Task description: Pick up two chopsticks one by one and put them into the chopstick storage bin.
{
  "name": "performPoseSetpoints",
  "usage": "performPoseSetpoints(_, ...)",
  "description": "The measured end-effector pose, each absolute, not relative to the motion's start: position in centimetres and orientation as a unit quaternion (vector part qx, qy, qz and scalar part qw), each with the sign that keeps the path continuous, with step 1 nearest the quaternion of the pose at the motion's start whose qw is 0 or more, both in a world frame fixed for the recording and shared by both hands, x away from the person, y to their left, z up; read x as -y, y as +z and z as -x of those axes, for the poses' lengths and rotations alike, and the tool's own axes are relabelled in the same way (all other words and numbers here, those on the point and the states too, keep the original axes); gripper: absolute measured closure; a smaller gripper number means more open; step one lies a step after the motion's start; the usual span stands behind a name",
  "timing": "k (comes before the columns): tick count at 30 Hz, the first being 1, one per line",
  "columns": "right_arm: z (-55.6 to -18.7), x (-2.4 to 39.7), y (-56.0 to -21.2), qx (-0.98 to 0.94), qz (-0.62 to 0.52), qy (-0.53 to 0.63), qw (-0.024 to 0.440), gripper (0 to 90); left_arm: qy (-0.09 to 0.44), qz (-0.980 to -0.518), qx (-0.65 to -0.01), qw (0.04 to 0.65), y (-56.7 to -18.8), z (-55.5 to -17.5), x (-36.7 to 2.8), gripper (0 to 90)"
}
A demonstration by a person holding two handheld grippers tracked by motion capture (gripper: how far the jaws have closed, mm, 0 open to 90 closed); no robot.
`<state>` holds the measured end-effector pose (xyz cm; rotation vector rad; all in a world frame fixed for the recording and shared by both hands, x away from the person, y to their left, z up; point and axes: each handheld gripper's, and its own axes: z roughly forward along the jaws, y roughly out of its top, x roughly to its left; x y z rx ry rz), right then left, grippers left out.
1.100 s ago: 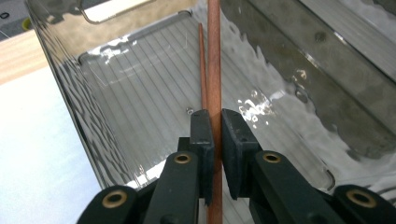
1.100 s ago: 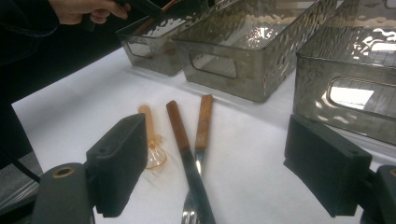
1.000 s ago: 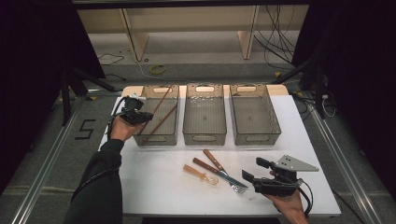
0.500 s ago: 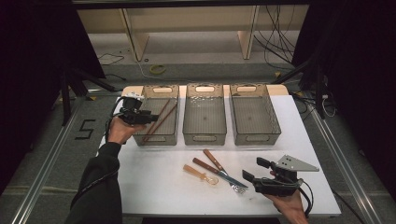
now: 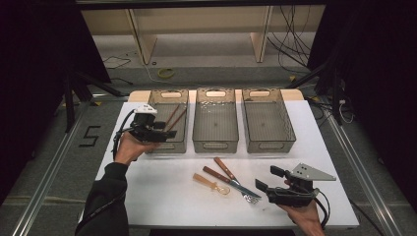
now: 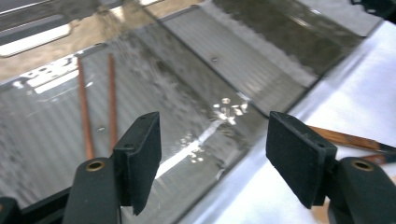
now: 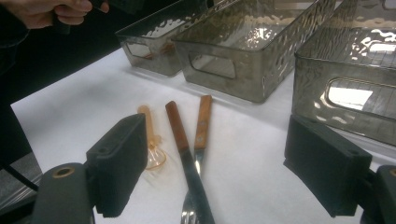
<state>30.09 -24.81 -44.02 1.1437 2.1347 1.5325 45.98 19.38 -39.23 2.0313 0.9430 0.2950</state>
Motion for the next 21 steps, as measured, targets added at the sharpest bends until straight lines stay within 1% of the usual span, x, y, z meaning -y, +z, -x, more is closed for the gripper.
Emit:
performPoseSetpoints(13,-30.0,24.8,-44.0,-0.740,-0.392,0.529,0.138,22.3,0.101,-0.828,-0.330,0.441,-39.3,-43.7,-17.5,29.7)
performPoseSetpoints(21,-30.0,24.8,-44.1,-0.739,-0.392,0.530,0.136,22.4,0.094,-0.849,-0.292,0.429,-39.4,-42.6,-15.9,27.9)
